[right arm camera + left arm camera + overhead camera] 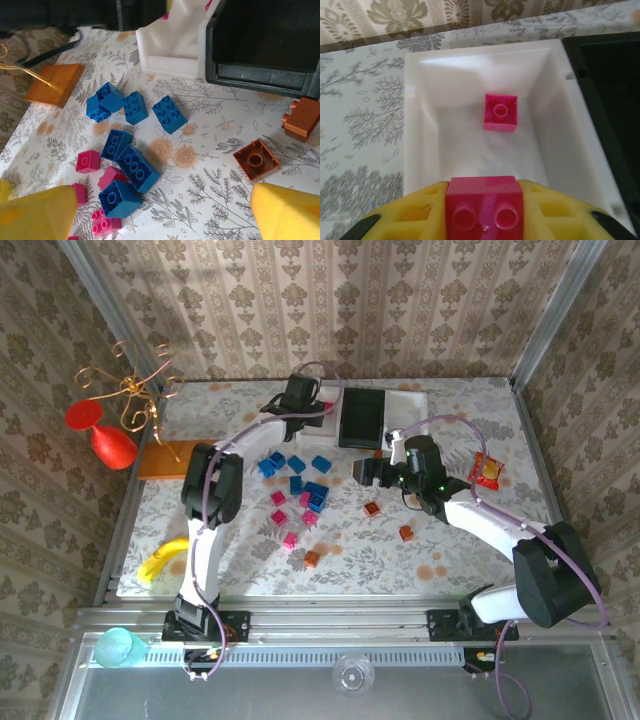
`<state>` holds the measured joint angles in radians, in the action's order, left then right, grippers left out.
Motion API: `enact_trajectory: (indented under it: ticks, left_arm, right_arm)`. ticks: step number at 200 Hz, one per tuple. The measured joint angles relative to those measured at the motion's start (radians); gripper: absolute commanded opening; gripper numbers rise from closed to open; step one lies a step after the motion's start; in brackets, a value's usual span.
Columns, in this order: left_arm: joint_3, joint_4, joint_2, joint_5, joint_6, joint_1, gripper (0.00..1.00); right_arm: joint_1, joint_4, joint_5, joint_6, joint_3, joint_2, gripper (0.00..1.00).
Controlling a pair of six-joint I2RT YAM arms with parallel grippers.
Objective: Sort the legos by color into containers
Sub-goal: Place the lego in the container, then pick up the lego from the middle-left of the table.
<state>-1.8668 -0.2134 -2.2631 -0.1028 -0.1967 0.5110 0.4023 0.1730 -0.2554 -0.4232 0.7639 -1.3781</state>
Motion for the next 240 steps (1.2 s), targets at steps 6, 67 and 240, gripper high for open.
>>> enact_trajectory:
  ticks: [6, 67, 240]
  left_arm:
    - [-0.056, -0.025, -0.039, 0.000, 0.005, 0.000, 0.41]
    - [-0.093, -0.119, -0.005, 0.009, 0.035, 0.000, 0.59]
    - [0.887, 0.057, 0.560, 0.159, -0.024, -0.245, 0.79]
  right_arm:
    - [0.000, -0.007, 0.004, 0.000, 0.000, 0.001, 0.91]
    - [0.008, -0.027, 0.034, 0.000, -0.026, 0.044, 0.91]
    - [0.183, -0.207, 0.174, 0.044, 0.127, -0.235, 0.91]
